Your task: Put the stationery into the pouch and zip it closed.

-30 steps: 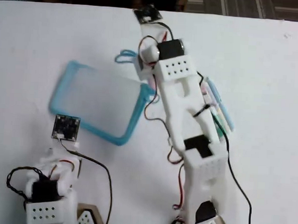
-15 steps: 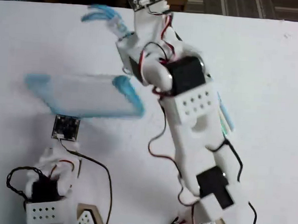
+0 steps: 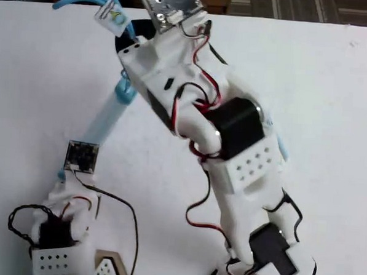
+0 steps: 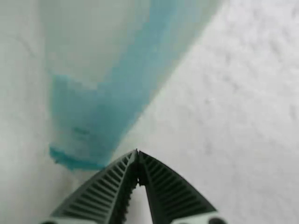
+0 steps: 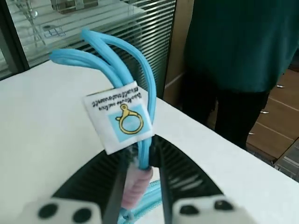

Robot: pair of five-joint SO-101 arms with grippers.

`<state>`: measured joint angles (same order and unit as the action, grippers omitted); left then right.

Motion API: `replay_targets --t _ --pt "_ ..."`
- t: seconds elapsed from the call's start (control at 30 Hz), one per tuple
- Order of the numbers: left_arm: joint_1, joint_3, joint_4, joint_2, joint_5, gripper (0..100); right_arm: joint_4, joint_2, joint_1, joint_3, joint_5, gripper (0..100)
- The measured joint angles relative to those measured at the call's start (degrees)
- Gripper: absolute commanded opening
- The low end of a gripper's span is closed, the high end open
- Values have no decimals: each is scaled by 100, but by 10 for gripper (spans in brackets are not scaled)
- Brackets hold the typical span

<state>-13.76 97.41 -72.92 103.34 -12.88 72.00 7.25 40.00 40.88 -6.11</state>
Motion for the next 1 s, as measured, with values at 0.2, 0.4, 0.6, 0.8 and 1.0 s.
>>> replay_targets --t 0.2,0.4,0.6,0.8,1.0 --pt "0 0 0 0 0 24 0 211 0 0 0 17" --pt "26 0 53 0 0 24 18 211 -9 -26 0 17" --pt "-343 -598 941 0 -9 38 18 211 9 -703 0 17" --pt "-440 -2681 791 9 378 158 18 211 -9 -941 0 17" --pt "-440 -4492 176 -387 897 144 18 211 -62 -1371 0 17"
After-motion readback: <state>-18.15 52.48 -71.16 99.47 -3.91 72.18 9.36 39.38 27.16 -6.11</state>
